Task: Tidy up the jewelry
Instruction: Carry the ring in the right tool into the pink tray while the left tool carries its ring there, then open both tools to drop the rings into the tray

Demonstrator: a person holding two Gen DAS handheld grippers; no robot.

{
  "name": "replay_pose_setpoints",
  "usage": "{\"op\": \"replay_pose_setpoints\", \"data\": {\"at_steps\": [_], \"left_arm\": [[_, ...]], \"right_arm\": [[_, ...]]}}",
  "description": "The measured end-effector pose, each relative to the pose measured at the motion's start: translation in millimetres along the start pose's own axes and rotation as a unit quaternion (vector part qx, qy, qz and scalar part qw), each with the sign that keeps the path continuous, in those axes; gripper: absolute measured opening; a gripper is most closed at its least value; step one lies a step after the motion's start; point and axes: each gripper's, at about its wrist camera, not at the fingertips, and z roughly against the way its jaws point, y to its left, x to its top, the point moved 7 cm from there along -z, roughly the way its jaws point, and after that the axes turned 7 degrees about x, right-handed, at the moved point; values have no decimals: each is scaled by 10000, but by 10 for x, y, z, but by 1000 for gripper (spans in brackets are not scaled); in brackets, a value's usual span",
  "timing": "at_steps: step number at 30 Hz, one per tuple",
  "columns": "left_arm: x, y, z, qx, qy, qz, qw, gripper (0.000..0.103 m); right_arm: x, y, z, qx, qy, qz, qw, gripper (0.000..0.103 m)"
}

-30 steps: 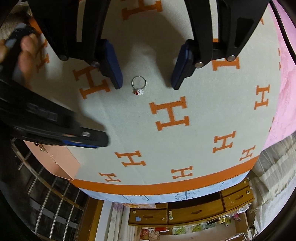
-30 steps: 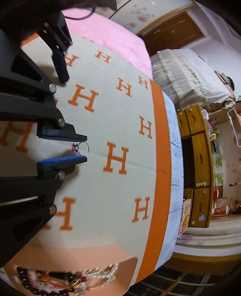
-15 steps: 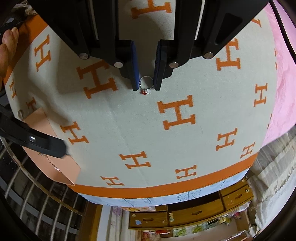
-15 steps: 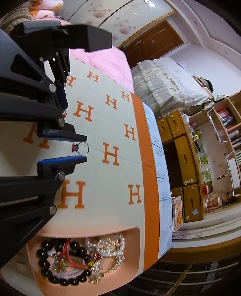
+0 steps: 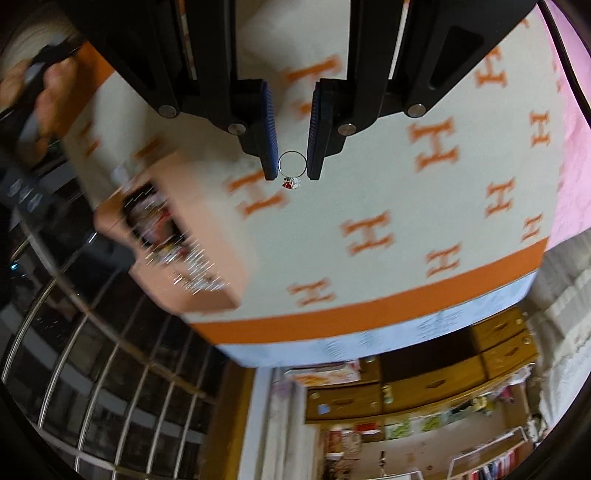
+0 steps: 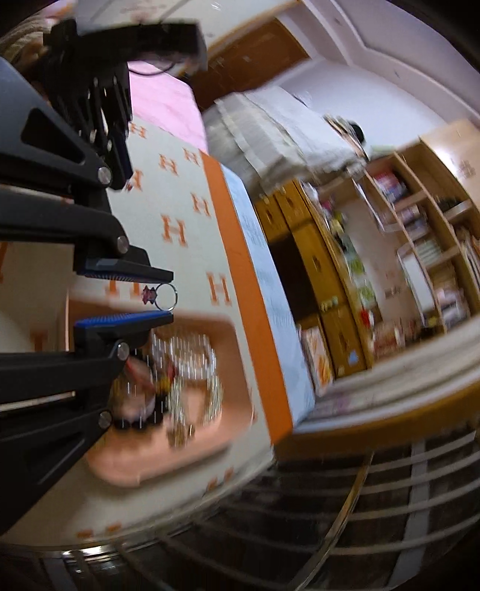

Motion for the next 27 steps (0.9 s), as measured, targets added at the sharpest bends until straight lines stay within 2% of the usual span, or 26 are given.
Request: {"op": "replay_pose_setpoints", "data": {"at_steps": [7, 11, 17, 18, 19, 22, 24, 27], "left_arm": [[563, -476, -238, -964, 233, 541, 9936, 14], [683, -697, -439, -1086, 430, 599, 9913, 14], [589, -953, -639, -1230, 771, 574, 9877, 14], [579, -966, -632, -1245, 795, 574, 9874, 19], [557, -978, -626, -1259, 829, 564, 9870, 32], [556, -966, -558, -1283, 732, 560, 9874, 54], [559, -903, -483, -1157, 622, 569, 9897, 65], [572, -808, -337, -1026, 400, 568, 9923, 70]], "right_arm": [[144, -436, -5, 55, 102, -652, 9978, 15], [235, -606, -108, -36, 175, -861, 9961, 15], [249, -728, -215, -119, 333, -1073, 9936, 16], [244, -720, -219, -95, 355, -1074, 9935, 16], [229, -716, -201, -72, 360, -1082, 9935, 16], [217, -696, -170, -51, 302, -1110, 9933, 24], [219, -700, -139, -18, 250, -1176, 9927, 26], [205, -673, -84, 59, 205, -1253, 9919, 26]]}}
